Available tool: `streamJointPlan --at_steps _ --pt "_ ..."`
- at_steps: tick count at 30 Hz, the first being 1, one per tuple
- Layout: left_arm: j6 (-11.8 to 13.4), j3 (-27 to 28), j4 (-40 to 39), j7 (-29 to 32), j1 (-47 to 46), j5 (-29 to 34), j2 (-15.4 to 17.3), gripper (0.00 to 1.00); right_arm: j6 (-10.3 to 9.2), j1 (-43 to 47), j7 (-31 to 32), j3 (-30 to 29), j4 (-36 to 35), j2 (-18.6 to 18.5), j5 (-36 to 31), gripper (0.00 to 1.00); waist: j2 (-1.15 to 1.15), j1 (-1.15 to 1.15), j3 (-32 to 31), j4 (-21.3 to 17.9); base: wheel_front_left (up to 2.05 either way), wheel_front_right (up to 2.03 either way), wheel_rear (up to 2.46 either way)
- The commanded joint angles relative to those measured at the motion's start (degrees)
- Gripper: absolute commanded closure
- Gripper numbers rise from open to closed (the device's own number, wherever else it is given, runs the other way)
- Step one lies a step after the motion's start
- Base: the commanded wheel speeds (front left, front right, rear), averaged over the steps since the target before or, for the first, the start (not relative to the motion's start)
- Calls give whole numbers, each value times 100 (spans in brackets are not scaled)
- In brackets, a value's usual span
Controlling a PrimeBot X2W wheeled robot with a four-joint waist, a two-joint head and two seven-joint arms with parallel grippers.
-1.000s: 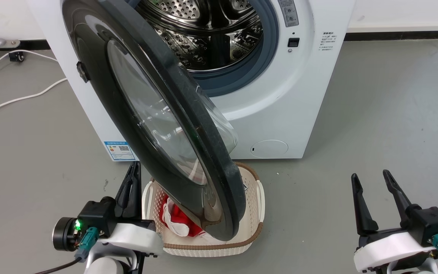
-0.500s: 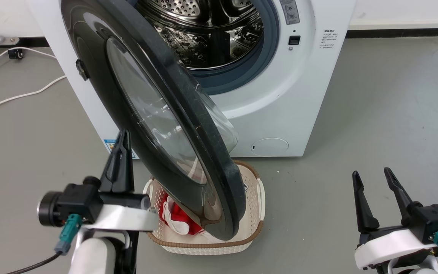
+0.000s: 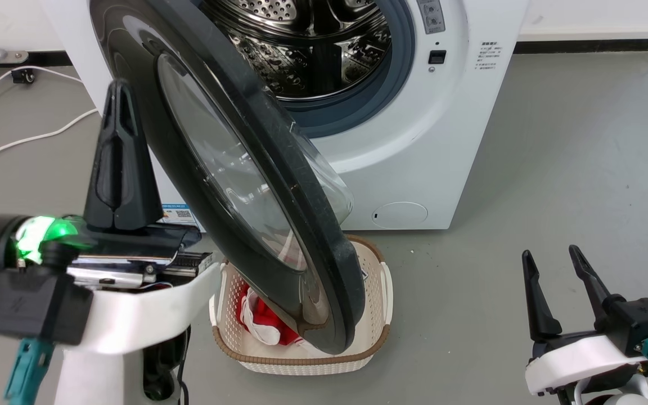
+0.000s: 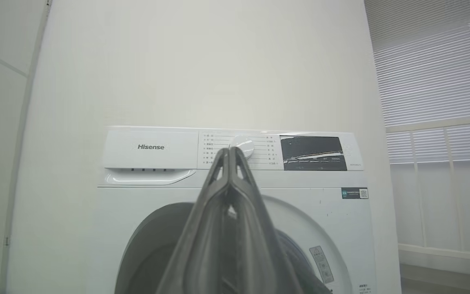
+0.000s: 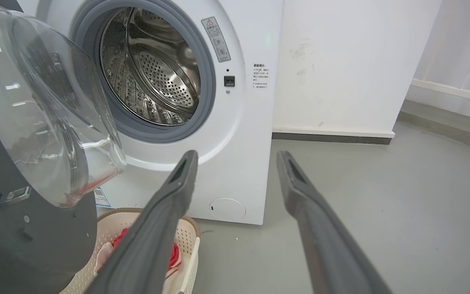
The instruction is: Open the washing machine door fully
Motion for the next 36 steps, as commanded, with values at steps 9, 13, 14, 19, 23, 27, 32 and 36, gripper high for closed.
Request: streamJointPlan --at_steps 9,13,14,19,23,27,32,36 --pt "-129 -873 -977 360 -236 -56 -3 100 -4 -70 -8 12 35 20 55 0 0 0 21 -31 0 0 0" --pt "-269 -1579 -1100 629 -141 -156 -4 100 -4 -79 -12 23 63 20 81 0 0 0 33 -38 0 0 0" --pt "-301 -1767 -1101 684 -92 -192 -5 100 -4 -81 -15 25 68 20 78 0 0 0 34 -40 0 0 0" --pt "-283 -2493 -930 1017 231 -331 -6 100 -4 -56 12 47 102 20 94 0 0 0 3 -52 0 0 0" --pt "-254 -2852 -705 1305 572 -296 50 100 -4 -6 19 53 111 20 86 0 0 0 -20 -43 0 0 0" --pt "-234 -3073 -403 1562 931 -307 163 100 -4 38 28 54 115 20 83 0 0 0 -31 -17 0 0 0" --pt "-212 -3233 79 1621 1208 -364 223 100 -4 50 46 84 107 20 105 0 0 0 -27 -12 0 0 0" --pt "-175 -3280 531 1476 1163 -377 180 100 -4 26 68 120 115 20 122 0 0 0 -1 -39 0 0 0"
